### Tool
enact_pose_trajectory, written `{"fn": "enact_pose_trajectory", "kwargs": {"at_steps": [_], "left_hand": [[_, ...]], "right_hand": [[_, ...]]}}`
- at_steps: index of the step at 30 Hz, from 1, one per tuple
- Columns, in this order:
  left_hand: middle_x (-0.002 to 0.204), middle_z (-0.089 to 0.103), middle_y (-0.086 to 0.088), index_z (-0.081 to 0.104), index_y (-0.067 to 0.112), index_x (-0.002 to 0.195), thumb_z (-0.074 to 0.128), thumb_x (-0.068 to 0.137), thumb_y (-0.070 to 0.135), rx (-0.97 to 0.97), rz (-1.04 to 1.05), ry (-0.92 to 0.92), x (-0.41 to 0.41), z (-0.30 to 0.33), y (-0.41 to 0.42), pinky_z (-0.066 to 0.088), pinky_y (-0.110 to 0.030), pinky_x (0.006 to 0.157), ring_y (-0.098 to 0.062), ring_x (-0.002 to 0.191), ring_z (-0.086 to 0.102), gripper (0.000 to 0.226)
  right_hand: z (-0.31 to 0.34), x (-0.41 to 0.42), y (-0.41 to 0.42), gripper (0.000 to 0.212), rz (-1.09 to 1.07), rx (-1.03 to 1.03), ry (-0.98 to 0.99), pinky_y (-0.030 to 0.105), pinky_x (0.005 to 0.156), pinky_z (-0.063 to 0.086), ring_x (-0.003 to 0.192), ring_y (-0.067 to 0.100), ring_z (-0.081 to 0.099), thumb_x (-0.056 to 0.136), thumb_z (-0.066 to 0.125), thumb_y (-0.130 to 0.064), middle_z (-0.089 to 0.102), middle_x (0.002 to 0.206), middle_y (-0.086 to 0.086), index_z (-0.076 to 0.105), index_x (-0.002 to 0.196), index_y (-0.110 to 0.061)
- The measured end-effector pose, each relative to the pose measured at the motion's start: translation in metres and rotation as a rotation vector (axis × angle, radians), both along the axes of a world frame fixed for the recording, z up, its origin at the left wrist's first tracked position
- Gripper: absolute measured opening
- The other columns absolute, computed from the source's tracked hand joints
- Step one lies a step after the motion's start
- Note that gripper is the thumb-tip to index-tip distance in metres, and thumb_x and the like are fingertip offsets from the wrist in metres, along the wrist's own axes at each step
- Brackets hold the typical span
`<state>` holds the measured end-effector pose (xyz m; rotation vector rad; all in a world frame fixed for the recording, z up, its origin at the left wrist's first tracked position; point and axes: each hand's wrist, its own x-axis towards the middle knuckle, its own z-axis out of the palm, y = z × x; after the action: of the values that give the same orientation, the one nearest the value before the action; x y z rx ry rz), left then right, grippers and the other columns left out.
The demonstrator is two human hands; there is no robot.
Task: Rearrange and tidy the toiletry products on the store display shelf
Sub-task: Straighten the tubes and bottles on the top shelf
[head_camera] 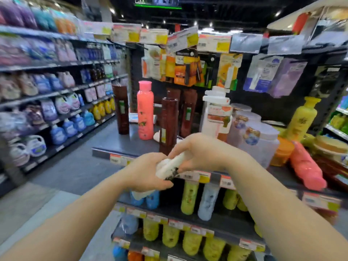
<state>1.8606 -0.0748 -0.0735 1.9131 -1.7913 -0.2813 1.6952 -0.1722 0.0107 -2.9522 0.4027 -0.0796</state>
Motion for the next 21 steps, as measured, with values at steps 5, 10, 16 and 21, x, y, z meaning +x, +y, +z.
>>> {"fn": "enact_pose_trajectory", "kwargs": {"at_steps": [5, 10, 16, 21], "left_hand": [[0.080, 0.063, 0.011, 0.058, 0.034, 0.089, 0.079, 0.062, 0.042, 0.010, 0.093, 0.226, 0.091, -0.013, 0.037, 0.046, -0.018, 0.061, 0.001, 0.070, 0.060, 0.035], [0.082, 0.065, 0.010, 0.061, 0.030, 0.089, 0.072, 0.050, 0.060, -0.114, 0.212, 0.337, 0.174, -0.006, 0.050, 0.045, -0.020, 0.061, 0.002, 0.072, 0.060, 0.051], [0.081, 0.065, 0.007, 0.059, 0.030, 0.087, 0.084, 0.066, 0.033, -0.097, 0.198, 0.418, 0.228, -0.015, 0.030, 0.039, -0.006, 0.052, 0.010, 0.069, 0.058, 0.032], [0.088, 0.069, 0.005, 0.057, 0.021, 0.102, 0.084, 0.062, 0.032, -0.225, 0.165, 0.778, 0.241, -0.009, 0.002, 0.049, -0.021, 0.063, -0.004, 0.079, 0.066, 0.050]], "right_hand": [[-0.019, 0.093, 0.018, 0.086, 0.034, 0.116, -0.342, 0.029, 0.104, 0.040, 0.125, 0.009, 0.048, 0.069, 0.083, -0.028, 0.049, 0.139, -0.009, 0.040, 0.143, -0.029], [-0.046, 0.161, 0.032, 0.070, -0.223, 0.479, -0.775, 0.019, 0.084, 0.050, 0.095, -0.001, 0.059, 0.069, 0.083, -0.037, 0.057, 0.114, -0.014, 0.039, 0.121, -0.052], [-0.069, 0.213, 0.036, 0.064, -0.461, 0.701, -0.833, 0.011, 0.068, 0.046, 0.082, -0.011, 0.060, 0.070, 0.082, -0.028, 0.064, 0.102, -0.014, 0.038, 0.113, -0.046], [-0.075, 0.232, 0.035, 0.084, -0.550, 0.807, -0.632, 0.019, 0.071, 0.052, 0.088, 0.000, 0.066, 0.074, 0.080, -0.021, 0.060, 0.112, -0.014, 0.032, 0.141, -0.034]]}}
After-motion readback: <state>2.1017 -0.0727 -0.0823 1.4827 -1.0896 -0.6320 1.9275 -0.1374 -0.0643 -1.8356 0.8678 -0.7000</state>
